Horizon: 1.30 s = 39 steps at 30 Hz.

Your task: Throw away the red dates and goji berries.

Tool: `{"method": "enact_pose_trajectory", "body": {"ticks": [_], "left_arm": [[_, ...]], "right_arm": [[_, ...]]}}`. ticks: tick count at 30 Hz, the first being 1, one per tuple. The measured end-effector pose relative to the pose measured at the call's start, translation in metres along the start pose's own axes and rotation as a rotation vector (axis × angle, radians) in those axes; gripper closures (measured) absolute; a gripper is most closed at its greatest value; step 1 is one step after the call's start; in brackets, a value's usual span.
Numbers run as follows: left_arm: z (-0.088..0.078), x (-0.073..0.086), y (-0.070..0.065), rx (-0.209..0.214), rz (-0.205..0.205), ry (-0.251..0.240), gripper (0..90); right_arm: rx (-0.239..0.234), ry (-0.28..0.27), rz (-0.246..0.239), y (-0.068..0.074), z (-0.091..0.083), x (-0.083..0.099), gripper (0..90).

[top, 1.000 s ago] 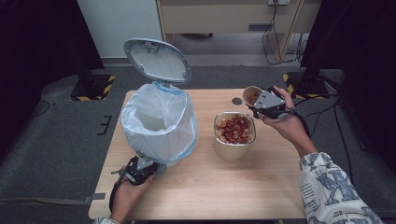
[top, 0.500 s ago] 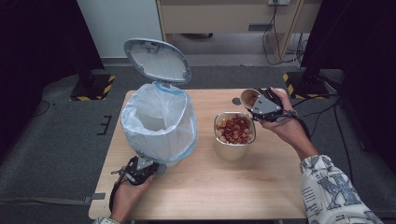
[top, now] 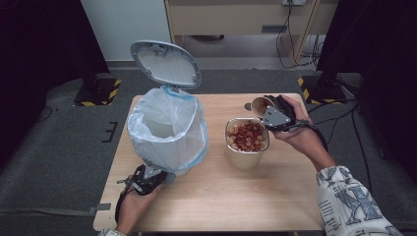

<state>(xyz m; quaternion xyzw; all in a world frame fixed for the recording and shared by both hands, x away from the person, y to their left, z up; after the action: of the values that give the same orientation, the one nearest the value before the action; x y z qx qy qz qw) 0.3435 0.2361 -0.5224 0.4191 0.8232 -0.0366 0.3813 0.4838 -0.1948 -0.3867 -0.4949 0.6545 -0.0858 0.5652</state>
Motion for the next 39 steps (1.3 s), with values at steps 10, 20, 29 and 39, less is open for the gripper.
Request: {"method": "enact_pose_trajectory", "body": {"ticks": [10, 20, 29, 39], "left_arm": [[0.000, 0.000, 0.000, 0.001, -0.001, -0.001, 88.6], [0.000, 0.000, 0.000, 0.002, -0.002, -0.001, 88.6], [0.000, 0.000, 0.000, 0.003, -0.002, 0.001, 88.5], [0.000, 0.001, 0.001, 0.005, -0.003, 0.000, 88.4]], "right_arm": [[0.004, -0.002, -0.032, 0.003, 0.001, -0.003, 32.0], [0.016, 0.023, -0.124, 0.011, -0.001, -0.007, 31.9], [0.052, 0.065, -0.300, 0.021, -0.002, -0.014, 31.9], [0.028, 0.073, -0.417, 0.017, 0.005, -0.022, 31.8]]}}
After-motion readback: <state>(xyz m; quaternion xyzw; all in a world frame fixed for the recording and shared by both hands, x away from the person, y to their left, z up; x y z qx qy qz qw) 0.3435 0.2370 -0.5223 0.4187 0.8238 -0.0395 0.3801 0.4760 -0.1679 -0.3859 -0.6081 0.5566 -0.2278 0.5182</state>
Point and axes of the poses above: each handheld gripper's, and its own axes: z roughly forward along the jaws, x roughly out of its underside, y roughly to its left, the point moved 1 cm from there along z, roughly forward along the jaws, and after that the axes turned 14 degrees about z, right-handed, at the moved point
